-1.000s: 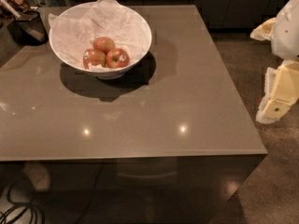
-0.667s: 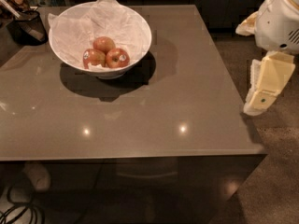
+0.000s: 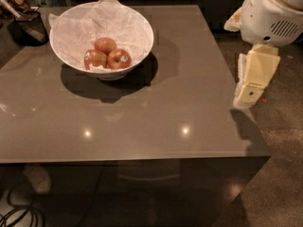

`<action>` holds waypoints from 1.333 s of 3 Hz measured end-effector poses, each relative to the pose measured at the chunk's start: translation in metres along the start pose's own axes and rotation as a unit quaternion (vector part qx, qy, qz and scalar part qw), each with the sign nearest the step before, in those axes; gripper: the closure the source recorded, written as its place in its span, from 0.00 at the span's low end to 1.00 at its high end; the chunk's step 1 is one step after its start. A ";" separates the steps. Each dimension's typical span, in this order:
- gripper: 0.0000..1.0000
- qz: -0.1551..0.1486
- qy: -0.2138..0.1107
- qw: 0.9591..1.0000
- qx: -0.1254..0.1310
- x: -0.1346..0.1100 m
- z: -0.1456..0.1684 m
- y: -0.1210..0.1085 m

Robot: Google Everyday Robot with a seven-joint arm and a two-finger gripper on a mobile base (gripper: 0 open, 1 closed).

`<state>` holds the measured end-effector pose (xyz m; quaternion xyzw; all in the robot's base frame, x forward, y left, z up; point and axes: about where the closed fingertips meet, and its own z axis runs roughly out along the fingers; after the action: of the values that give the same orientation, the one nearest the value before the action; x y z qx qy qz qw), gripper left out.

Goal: Pick apple from white bowl

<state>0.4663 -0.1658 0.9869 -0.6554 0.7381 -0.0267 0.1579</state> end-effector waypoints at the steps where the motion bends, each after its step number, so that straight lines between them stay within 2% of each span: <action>1: 0.00 -0.035 -0.009 0.999 0.012 -0.035 0.002 -0.010; 2: 0.00 -0.069 0.003 0.997 0.039 -0.081 0.003 -0.027; 3: 0.00 -0.064 -0.004 0.997 0.036 -0.079 0.001 -0.033; 4: 0.00 -0.070 -0.046 0.996 0.028 -0.112 0.004 -0.049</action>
Offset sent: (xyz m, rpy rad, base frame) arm 0.0544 0.1164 0.0264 -0.1134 -0.1237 0.1509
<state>0.5247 -0.0632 1.0173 -0.7013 0.6812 -0.0286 0.2079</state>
